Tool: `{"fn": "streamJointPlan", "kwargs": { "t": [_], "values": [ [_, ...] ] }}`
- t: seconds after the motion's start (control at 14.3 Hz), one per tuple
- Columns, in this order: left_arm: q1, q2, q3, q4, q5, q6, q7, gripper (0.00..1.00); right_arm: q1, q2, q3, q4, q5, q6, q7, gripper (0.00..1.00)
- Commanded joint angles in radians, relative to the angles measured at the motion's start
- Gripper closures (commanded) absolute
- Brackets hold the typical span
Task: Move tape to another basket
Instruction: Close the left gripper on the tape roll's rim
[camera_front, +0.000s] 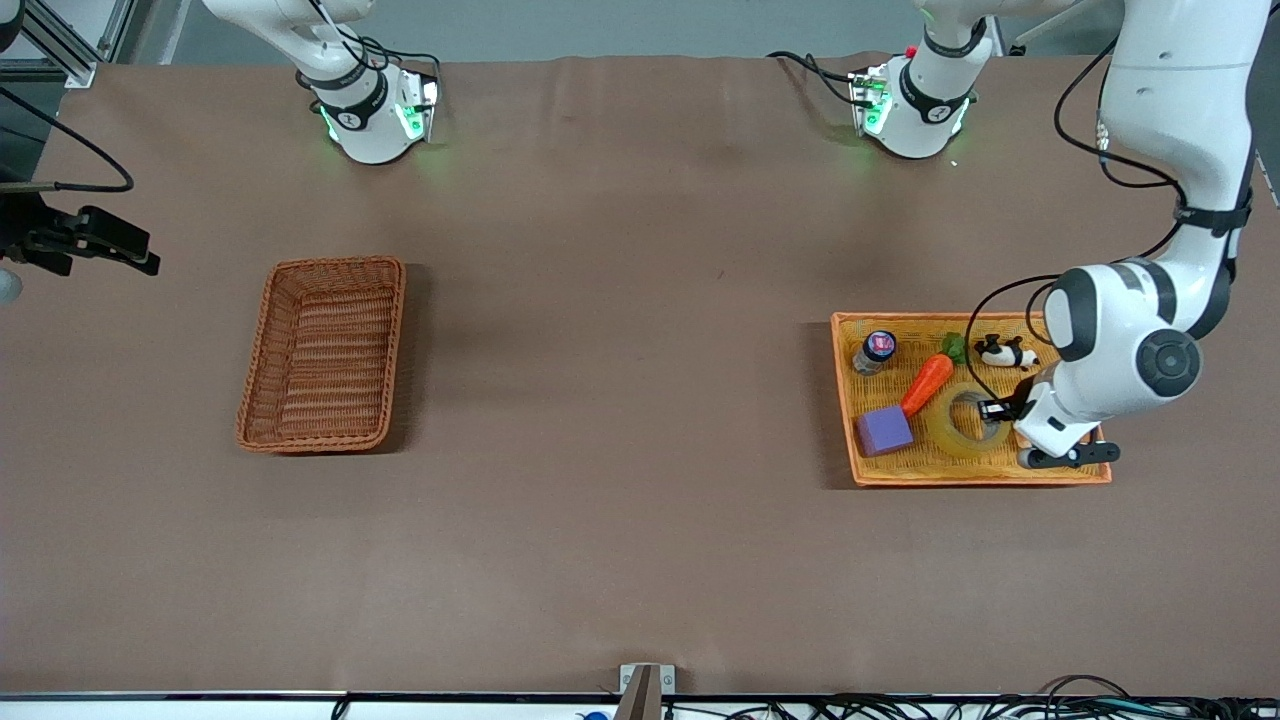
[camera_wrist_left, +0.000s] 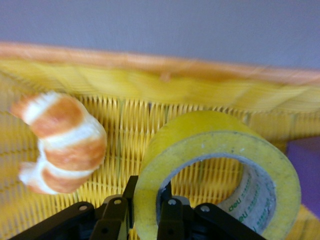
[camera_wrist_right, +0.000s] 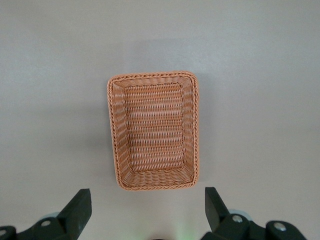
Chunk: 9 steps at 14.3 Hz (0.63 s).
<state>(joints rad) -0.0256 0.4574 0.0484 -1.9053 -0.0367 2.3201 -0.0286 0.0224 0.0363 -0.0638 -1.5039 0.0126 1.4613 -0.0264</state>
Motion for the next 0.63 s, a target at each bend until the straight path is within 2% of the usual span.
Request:
{"fn": "streamJointPlan", "kwargs": {
  "t": [0.0,0.07,0.21,0.42,0.56],
  "values": [
    [-0.001,-0.091,-0.059,0.049,-0.002,-0.088,-0.020,1.00,-0.010,-0.019,0.002,-0.021,0.017,0.008,-0.009,0.00],
    [-0.002,-0.097,-0.089,0.080,-0.002,-0.141,-0.048,1.00,-0.010,-0.019,0.002,-0.021,0.017,0.008,-0.009,0.00],
    [-0.007,-0.092,-0.201,0.123,0.026,-0.197,-0.179,1.00,-0.010,-0.019,0.002,-0.021,0.017,0.007,-0.009,0.00],
    [-0.013,-0.014,-0.439,0.140,0.271,-0.197,-0.501,1.00,-0.010,-0.019,0.002,-0.021,0.017,0.007,-0.009,0.00],
    [-0.019,0.103,-0.571,0.219,0.363,-0.197,-0.734,1.00,-0.010,-0.019,0.002,-0.021,0.015,0.008,-0.009,0.00]
  ]
}}
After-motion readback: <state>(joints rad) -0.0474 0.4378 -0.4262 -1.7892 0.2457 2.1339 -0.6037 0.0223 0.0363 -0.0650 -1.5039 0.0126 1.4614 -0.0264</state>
